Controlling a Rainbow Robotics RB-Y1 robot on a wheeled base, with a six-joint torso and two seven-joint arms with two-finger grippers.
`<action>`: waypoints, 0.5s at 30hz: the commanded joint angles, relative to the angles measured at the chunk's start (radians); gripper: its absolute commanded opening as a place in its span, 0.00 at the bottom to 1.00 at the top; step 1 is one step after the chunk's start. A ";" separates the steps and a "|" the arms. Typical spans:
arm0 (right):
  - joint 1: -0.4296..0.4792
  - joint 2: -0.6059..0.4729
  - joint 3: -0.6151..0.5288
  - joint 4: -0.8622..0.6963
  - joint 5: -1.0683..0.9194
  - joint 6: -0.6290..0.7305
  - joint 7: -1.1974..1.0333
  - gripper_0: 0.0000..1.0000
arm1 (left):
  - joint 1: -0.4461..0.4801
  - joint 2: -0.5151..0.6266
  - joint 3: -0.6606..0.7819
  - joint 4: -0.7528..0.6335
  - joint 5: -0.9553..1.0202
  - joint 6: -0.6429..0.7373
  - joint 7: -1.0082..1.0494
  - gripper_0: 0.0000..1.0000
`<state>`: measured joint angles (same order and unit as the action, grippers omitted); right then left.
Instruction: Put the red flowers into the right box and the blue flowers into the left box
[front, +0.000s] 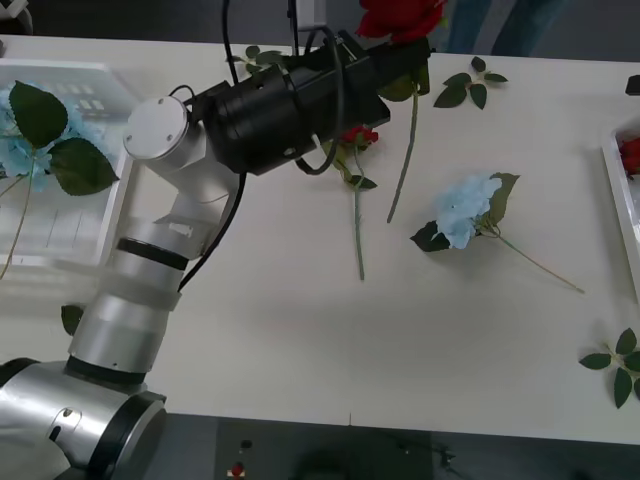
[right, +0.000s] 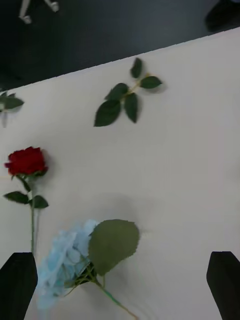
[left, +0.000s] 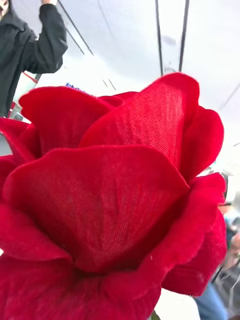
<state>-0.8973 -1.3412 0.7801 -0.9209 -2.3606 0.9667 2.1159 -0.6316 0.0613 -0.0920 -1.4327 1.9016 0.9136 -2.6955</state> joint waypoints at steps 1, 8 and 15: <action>-0.026 -0.001 0.038 0.001 -0.097 0.104 0.246 1.00 | -0.007 -0.012 -0.002 -0.006 0.031 -0.010 -0.010 0.00; -0.026 0.042 0.036 -0.047 -0.175 0.218 0.553 1.00 | -0.007 -0.023 -0.005 -0.005 0.163 -0.071 -0.010 0.00; -0.003 0.089 0.034 -0.110 -0.338 0.279 0.589 1.00 | -0.007 -0.021 -0.005 -0.005 0.218 -0.091 -0.010 0.00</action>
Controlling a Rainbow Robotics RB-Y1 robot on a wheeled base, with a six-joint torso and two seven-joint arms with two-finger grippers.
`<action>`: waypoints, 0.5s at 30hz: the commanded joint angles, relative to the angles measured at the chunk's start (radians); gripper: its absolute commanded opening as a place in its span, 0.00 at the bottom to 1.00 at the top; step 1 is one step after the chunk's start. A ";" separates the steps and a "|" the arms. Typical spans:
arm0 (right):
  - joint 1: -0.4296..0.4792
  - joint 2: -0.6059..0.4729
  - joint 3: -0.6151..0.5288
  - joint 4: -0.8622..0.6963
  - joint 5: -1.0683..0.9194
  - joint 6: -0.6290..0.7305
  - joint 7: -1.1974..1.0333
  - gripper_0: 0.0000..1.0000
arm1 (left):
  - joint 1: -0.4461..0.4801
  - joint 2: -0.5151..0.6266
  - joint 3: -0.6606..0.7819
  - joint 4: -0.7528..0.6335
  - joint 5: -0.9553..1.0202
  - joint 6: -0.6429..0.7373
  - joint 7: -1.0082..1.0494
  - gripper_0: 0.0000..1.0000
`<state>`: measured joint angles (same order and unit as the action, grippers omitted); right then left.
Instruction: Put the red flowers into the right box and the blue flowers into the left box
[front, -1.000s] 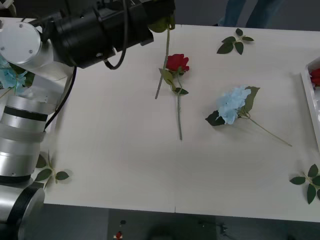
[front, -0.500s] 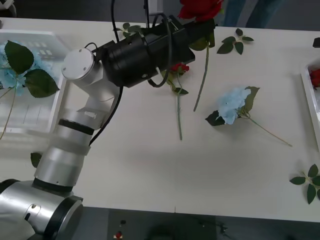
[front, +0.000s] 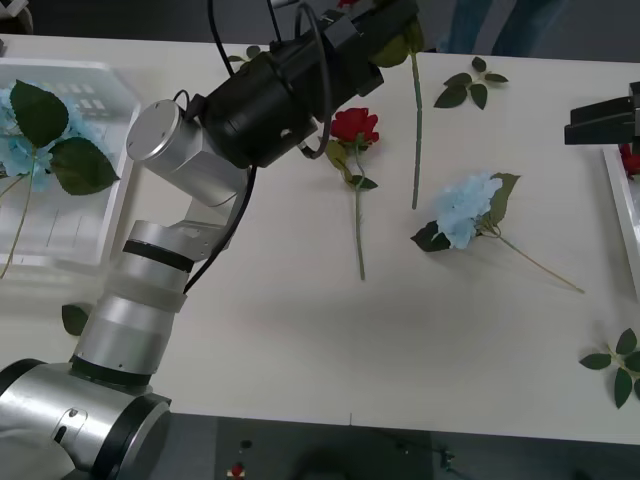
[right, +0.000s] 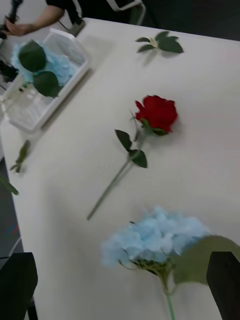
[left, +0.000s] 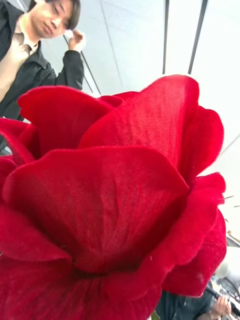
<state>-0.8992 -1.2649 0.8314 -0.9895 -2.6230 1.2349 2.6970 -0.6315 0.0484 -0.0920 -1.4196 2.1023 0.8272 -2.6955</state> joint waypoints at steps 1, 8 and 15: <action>0.006 0.019 -0.031 -0.060 -0.075 0.011 0.008 1.00 | -0.005 -0.009 -0.003 -0.018 0.019 -0.007 -0.010 0.00; 0.065 0.052 -0.112 -0.178 -0.074 0.011 0.008 1.00 | -0.007 -0.009 -0.009 -0.018 0.036 -0.033 -0.010 0.00; 0.068 0.076 -0.114 -0.245 -0.074 0.015 0.008 1.00 | -0.007 -0.039 -0.022 -0.018 0.065 -0.088 -0.010 0.00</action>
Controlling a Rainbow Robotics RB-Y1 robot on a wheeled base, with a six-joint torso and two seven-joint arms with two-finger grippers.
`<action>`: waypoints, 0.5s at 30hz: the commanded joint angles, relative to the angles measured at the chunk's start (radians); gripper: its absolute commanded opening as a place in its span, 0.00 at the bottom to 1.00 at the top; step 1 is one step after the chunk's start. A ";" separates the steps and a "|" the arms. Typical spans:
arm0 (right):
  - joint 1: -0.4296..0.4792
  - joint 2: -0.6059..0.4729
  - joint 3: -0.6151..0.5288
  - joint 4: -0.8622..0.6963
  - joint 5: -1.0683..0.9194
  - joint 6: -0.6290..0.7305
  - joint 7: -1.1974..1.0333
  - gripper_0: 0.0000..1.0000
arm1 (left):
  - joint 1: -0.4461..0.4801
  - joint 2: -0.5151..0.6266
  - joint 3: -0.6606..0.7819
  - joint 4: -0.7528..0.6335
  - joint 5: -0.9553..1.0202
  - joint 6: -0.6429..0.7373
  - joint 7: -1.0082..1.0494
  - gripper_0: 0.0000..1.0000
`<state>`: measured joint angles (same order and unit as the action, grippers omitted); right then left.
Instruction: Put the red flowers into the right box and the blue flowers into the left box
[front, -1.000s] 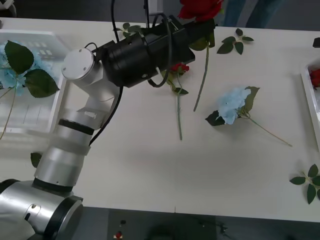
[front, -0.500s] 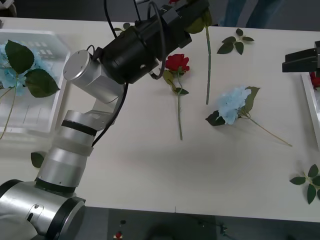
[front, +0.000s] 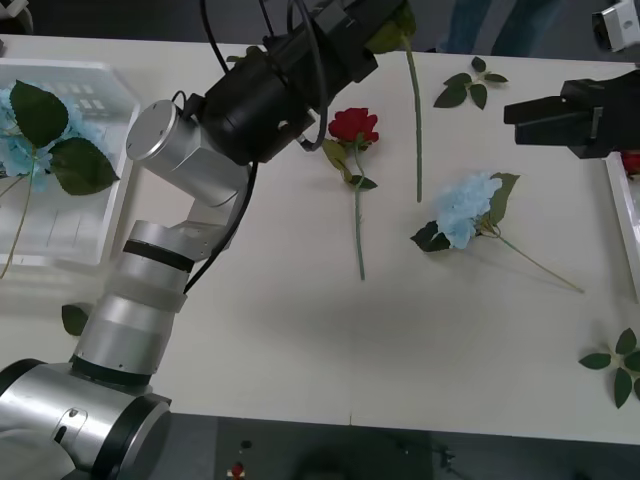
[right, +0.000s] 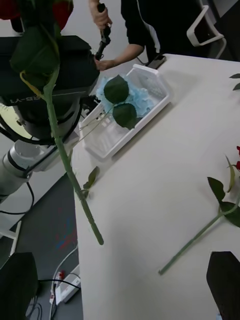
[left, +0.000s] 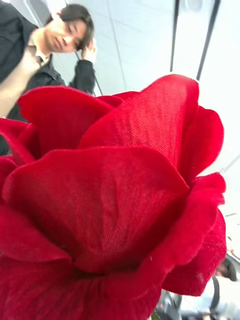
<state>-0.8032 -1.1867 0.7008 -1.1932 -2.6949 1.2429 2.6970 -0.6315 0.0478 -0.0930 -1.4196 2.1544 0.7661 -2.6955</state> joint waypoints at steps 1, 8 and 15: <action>-0.028 0.004 0.016 -0.052 0.001 0.009 0.008 1.00 | -0.007 -0.048 -0.021 -0.016 0.013 -0.033 -0.010 0.00; -0.028 0.058 0.017 -0.074 0.012 0.007 0.008 1.00 | -0.011 -0.065 -0.022 0.005 -0.015 -0.040 -0.010 0.00; -0.028 0.116 0.016 -0.077 0.015 -0.014 0.008 1.00 | -0.016 -0.065 -0.033 0.022 -0.036 -0.042 -0.010 0.00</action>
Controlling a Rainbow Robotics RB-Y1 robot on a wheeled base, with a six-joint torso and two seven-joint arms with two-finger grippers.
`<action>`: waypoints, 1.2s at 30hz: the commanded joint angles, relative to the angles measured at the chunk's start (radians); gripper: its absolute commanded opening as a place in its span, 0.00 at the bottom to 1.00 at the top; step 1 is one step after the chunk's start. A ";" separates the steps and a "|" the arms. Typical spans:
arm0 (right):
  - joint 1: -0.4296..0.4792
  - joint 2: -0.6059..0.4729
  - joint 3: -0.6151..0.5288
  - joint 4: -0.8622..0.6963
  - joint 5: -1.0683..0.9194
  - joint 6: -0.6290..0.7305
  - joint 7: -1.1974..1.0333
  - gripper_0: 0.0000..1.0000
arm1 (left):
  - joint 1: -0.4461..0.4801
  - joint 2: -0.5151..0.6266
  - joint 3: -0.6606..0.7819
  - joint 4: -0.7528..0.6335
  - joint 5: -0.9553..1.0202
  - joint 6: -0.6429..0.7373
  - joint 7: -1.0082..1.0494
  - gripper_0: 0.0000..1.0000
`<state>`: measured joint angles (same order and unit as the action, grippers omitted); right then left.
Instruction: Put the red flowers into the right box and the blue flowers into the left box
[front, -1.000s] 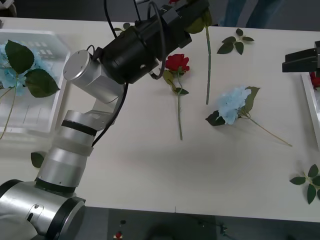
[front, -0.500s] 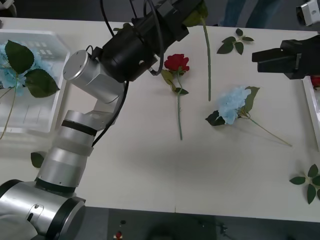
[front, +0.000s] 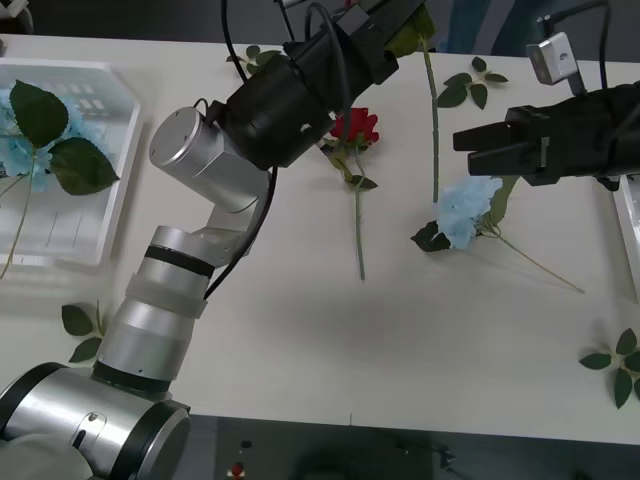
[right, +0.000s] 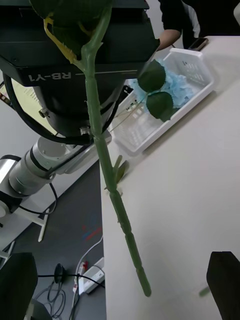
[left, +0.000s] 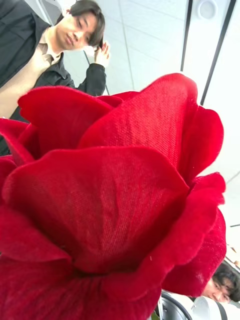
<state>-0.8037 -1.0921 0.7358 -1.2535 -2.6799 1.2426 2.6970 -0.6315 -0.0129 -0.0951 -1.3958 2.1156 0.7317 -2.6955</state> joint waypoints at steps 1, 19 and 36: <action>-0.028 0.026 -0.019 -0.017 0.002 -0.017 0.008 1.00 | -0.017 -0.005 -0.031 0.003 0.001 -0.008 -0.010 0.00; -0.028 0.057 -0.018 -0.041 0.049 -0.072 0.008 0.00 | -0.031 -0.005 -0.014 0.044 -0.054 -0.034 -0.010 0.00; -0.026 0.055 -0.018 -0.041 0.049 -0.075 0.008 0.00 | -0.039 -0.005 -0.012 0.044 -0.052 -0.048 -0.010 0.00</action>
<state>-0.8037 -1.0449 0.7358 -1.2718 -2.6295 1.1737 2.6970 -0.6316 -0.0128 -0.1205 -1.3337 2.0587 0.6851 -2.6955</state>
